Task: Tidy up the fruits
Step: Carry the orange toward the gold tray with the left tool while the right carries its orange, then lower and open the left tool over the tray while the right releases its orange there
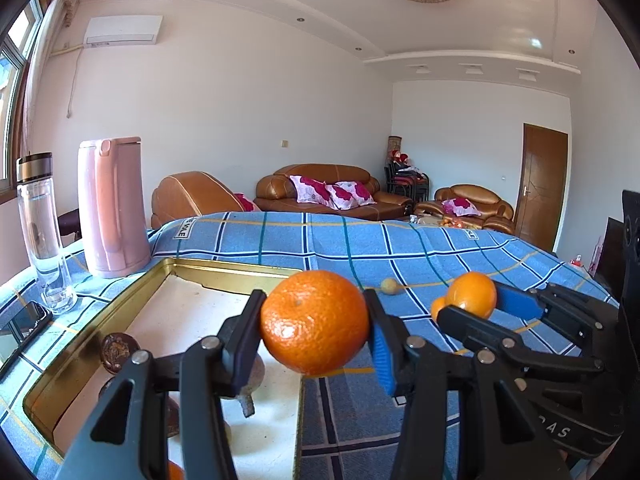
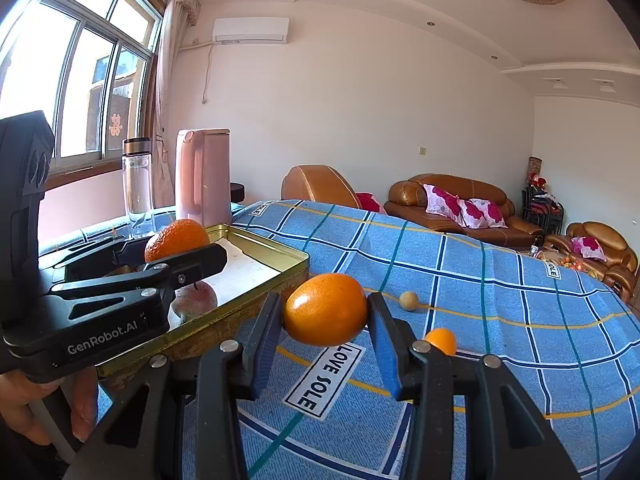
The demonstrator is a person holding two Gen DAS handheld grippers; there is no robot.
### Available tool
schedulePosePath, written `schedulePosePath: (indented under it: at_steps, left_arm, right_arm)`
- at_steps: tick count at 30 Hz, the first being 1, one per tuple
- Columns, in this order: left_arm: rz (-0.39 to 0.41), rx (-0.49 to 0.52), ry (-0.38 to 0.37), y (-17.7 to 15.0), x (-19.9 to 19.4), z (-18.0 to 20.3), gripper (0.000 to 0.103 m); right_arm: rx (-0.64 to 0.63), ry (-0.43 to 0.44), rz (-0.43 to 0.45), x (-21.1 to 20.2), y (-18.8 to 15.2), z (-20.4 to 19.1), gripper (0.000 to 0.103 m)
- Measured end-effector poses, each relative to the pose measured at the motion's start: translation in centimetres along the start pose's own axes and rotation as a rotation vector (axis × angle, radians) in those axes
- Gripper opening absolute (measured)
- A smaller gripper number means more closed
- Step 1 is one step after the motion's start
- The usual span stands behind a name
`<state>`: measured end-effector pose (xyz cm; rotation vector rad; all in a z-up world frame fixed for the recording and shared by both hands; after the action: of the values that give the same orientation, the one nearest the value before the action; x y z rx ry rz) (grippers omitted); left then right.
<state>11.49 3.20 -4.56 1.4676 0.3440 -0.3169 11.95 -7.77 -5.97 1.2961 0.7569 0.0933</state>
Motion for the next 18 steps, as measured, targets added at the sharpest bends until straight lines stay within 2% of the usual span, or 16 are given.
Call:
schedulePosePath:
  at_steps: [5, 12, 18]
  left_arm:
    - [0.000, -0.009, 0.000, -0.1, -0.6, -0.9, 0.050]
    - [0.019, -0.026, 0.037, 0.1, -1.8, -3.1, 0.050]
    - [0.002, -0.037, 0.066, -0.3, -1.9, -4.6, 0.050]
  right_arm:
    - [-0.013, 0.018, 0.000, 0.5, 0.4, -1.2, 0.045]
    - [-0.038, 0.045, -0.003, 1.2, 0.8, -3.0, 0.045]
    - [-0.059, 0.069, -0.008, 1.9, 1.0, -4.6, 0.045]
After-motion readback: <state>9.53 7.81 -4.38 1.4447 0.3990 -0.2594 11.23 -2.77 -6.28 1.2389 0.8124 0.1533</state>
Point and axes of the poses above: each gripper's, at about its wrist camera, not at the fingertips, and x roughly the way its jaws point, z to its right, y to its top, the point moved 3 cm from there along x, roughly the way its jaws point, and after that the axes turned 7 degrees about -z, right-handed, at the moved point
